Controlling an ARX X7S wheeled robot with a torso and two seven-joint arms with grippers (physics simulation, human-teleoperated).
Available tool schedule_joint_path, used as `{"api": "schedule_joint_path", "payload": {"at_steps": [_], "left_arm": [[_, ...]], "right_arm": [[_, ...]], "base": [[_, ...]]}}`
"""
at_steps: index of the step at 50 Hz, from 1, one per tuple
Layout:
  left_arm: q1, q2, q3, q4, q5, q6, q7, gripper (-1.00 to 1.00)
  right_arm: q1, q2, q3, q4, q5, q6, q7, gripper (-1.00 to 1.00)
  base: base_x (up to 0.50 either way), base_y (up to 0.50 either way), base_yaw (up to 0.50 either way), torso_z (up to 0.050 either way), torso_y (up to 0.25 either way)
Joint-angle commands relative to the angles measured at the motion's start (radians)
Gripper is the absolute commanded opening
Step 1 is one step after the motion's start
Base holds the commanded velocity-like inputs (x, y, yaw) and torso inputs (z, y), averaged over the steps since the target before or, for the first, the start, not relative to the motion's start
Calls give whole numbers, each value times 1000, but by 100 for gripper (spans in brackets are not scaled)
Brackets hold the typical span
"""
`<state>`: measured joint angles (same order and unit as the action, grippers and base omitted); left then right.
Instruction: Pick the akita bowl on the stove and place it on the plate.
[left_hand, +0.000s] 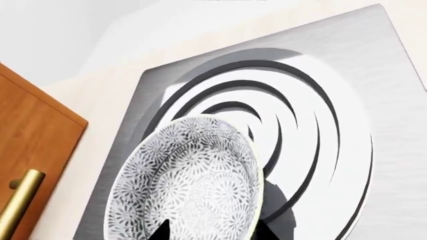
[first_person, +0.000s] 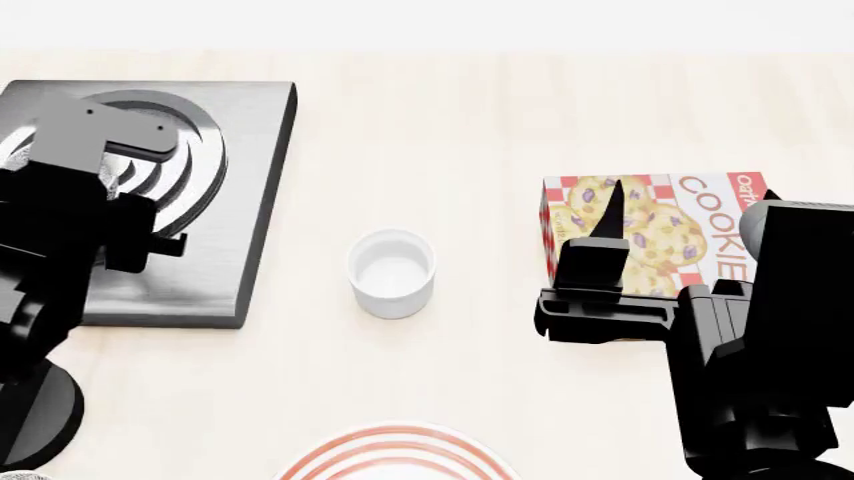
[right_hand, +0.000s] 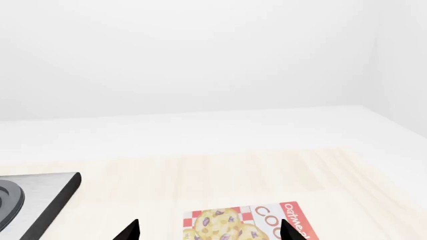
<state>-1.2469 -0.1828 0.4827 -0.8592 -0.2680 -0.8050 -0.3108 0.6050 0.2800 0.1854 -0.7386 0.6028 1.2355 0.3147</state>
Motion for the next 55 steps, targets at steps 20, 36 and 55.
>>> {"api": "schedule_joint_path", "payload": {"at_steps": [20,36,55], "left_arm": [[1,-3,7,23,-7,2,9,-100],[-154,-7,-96,75,-45,119,-32,-100],[-107,-238,151,916,-97,18,289,-100]], "right_arm": [[-1,9,-3,4,19,-8,16,100],[-2,14,-6,6,29,-13,24,100],[-7,21,-11,17,36,-28,31,100]], "base": [[0,0,0,0,0],[0,0,0,0,0],[0,0,0,0,0]]}}
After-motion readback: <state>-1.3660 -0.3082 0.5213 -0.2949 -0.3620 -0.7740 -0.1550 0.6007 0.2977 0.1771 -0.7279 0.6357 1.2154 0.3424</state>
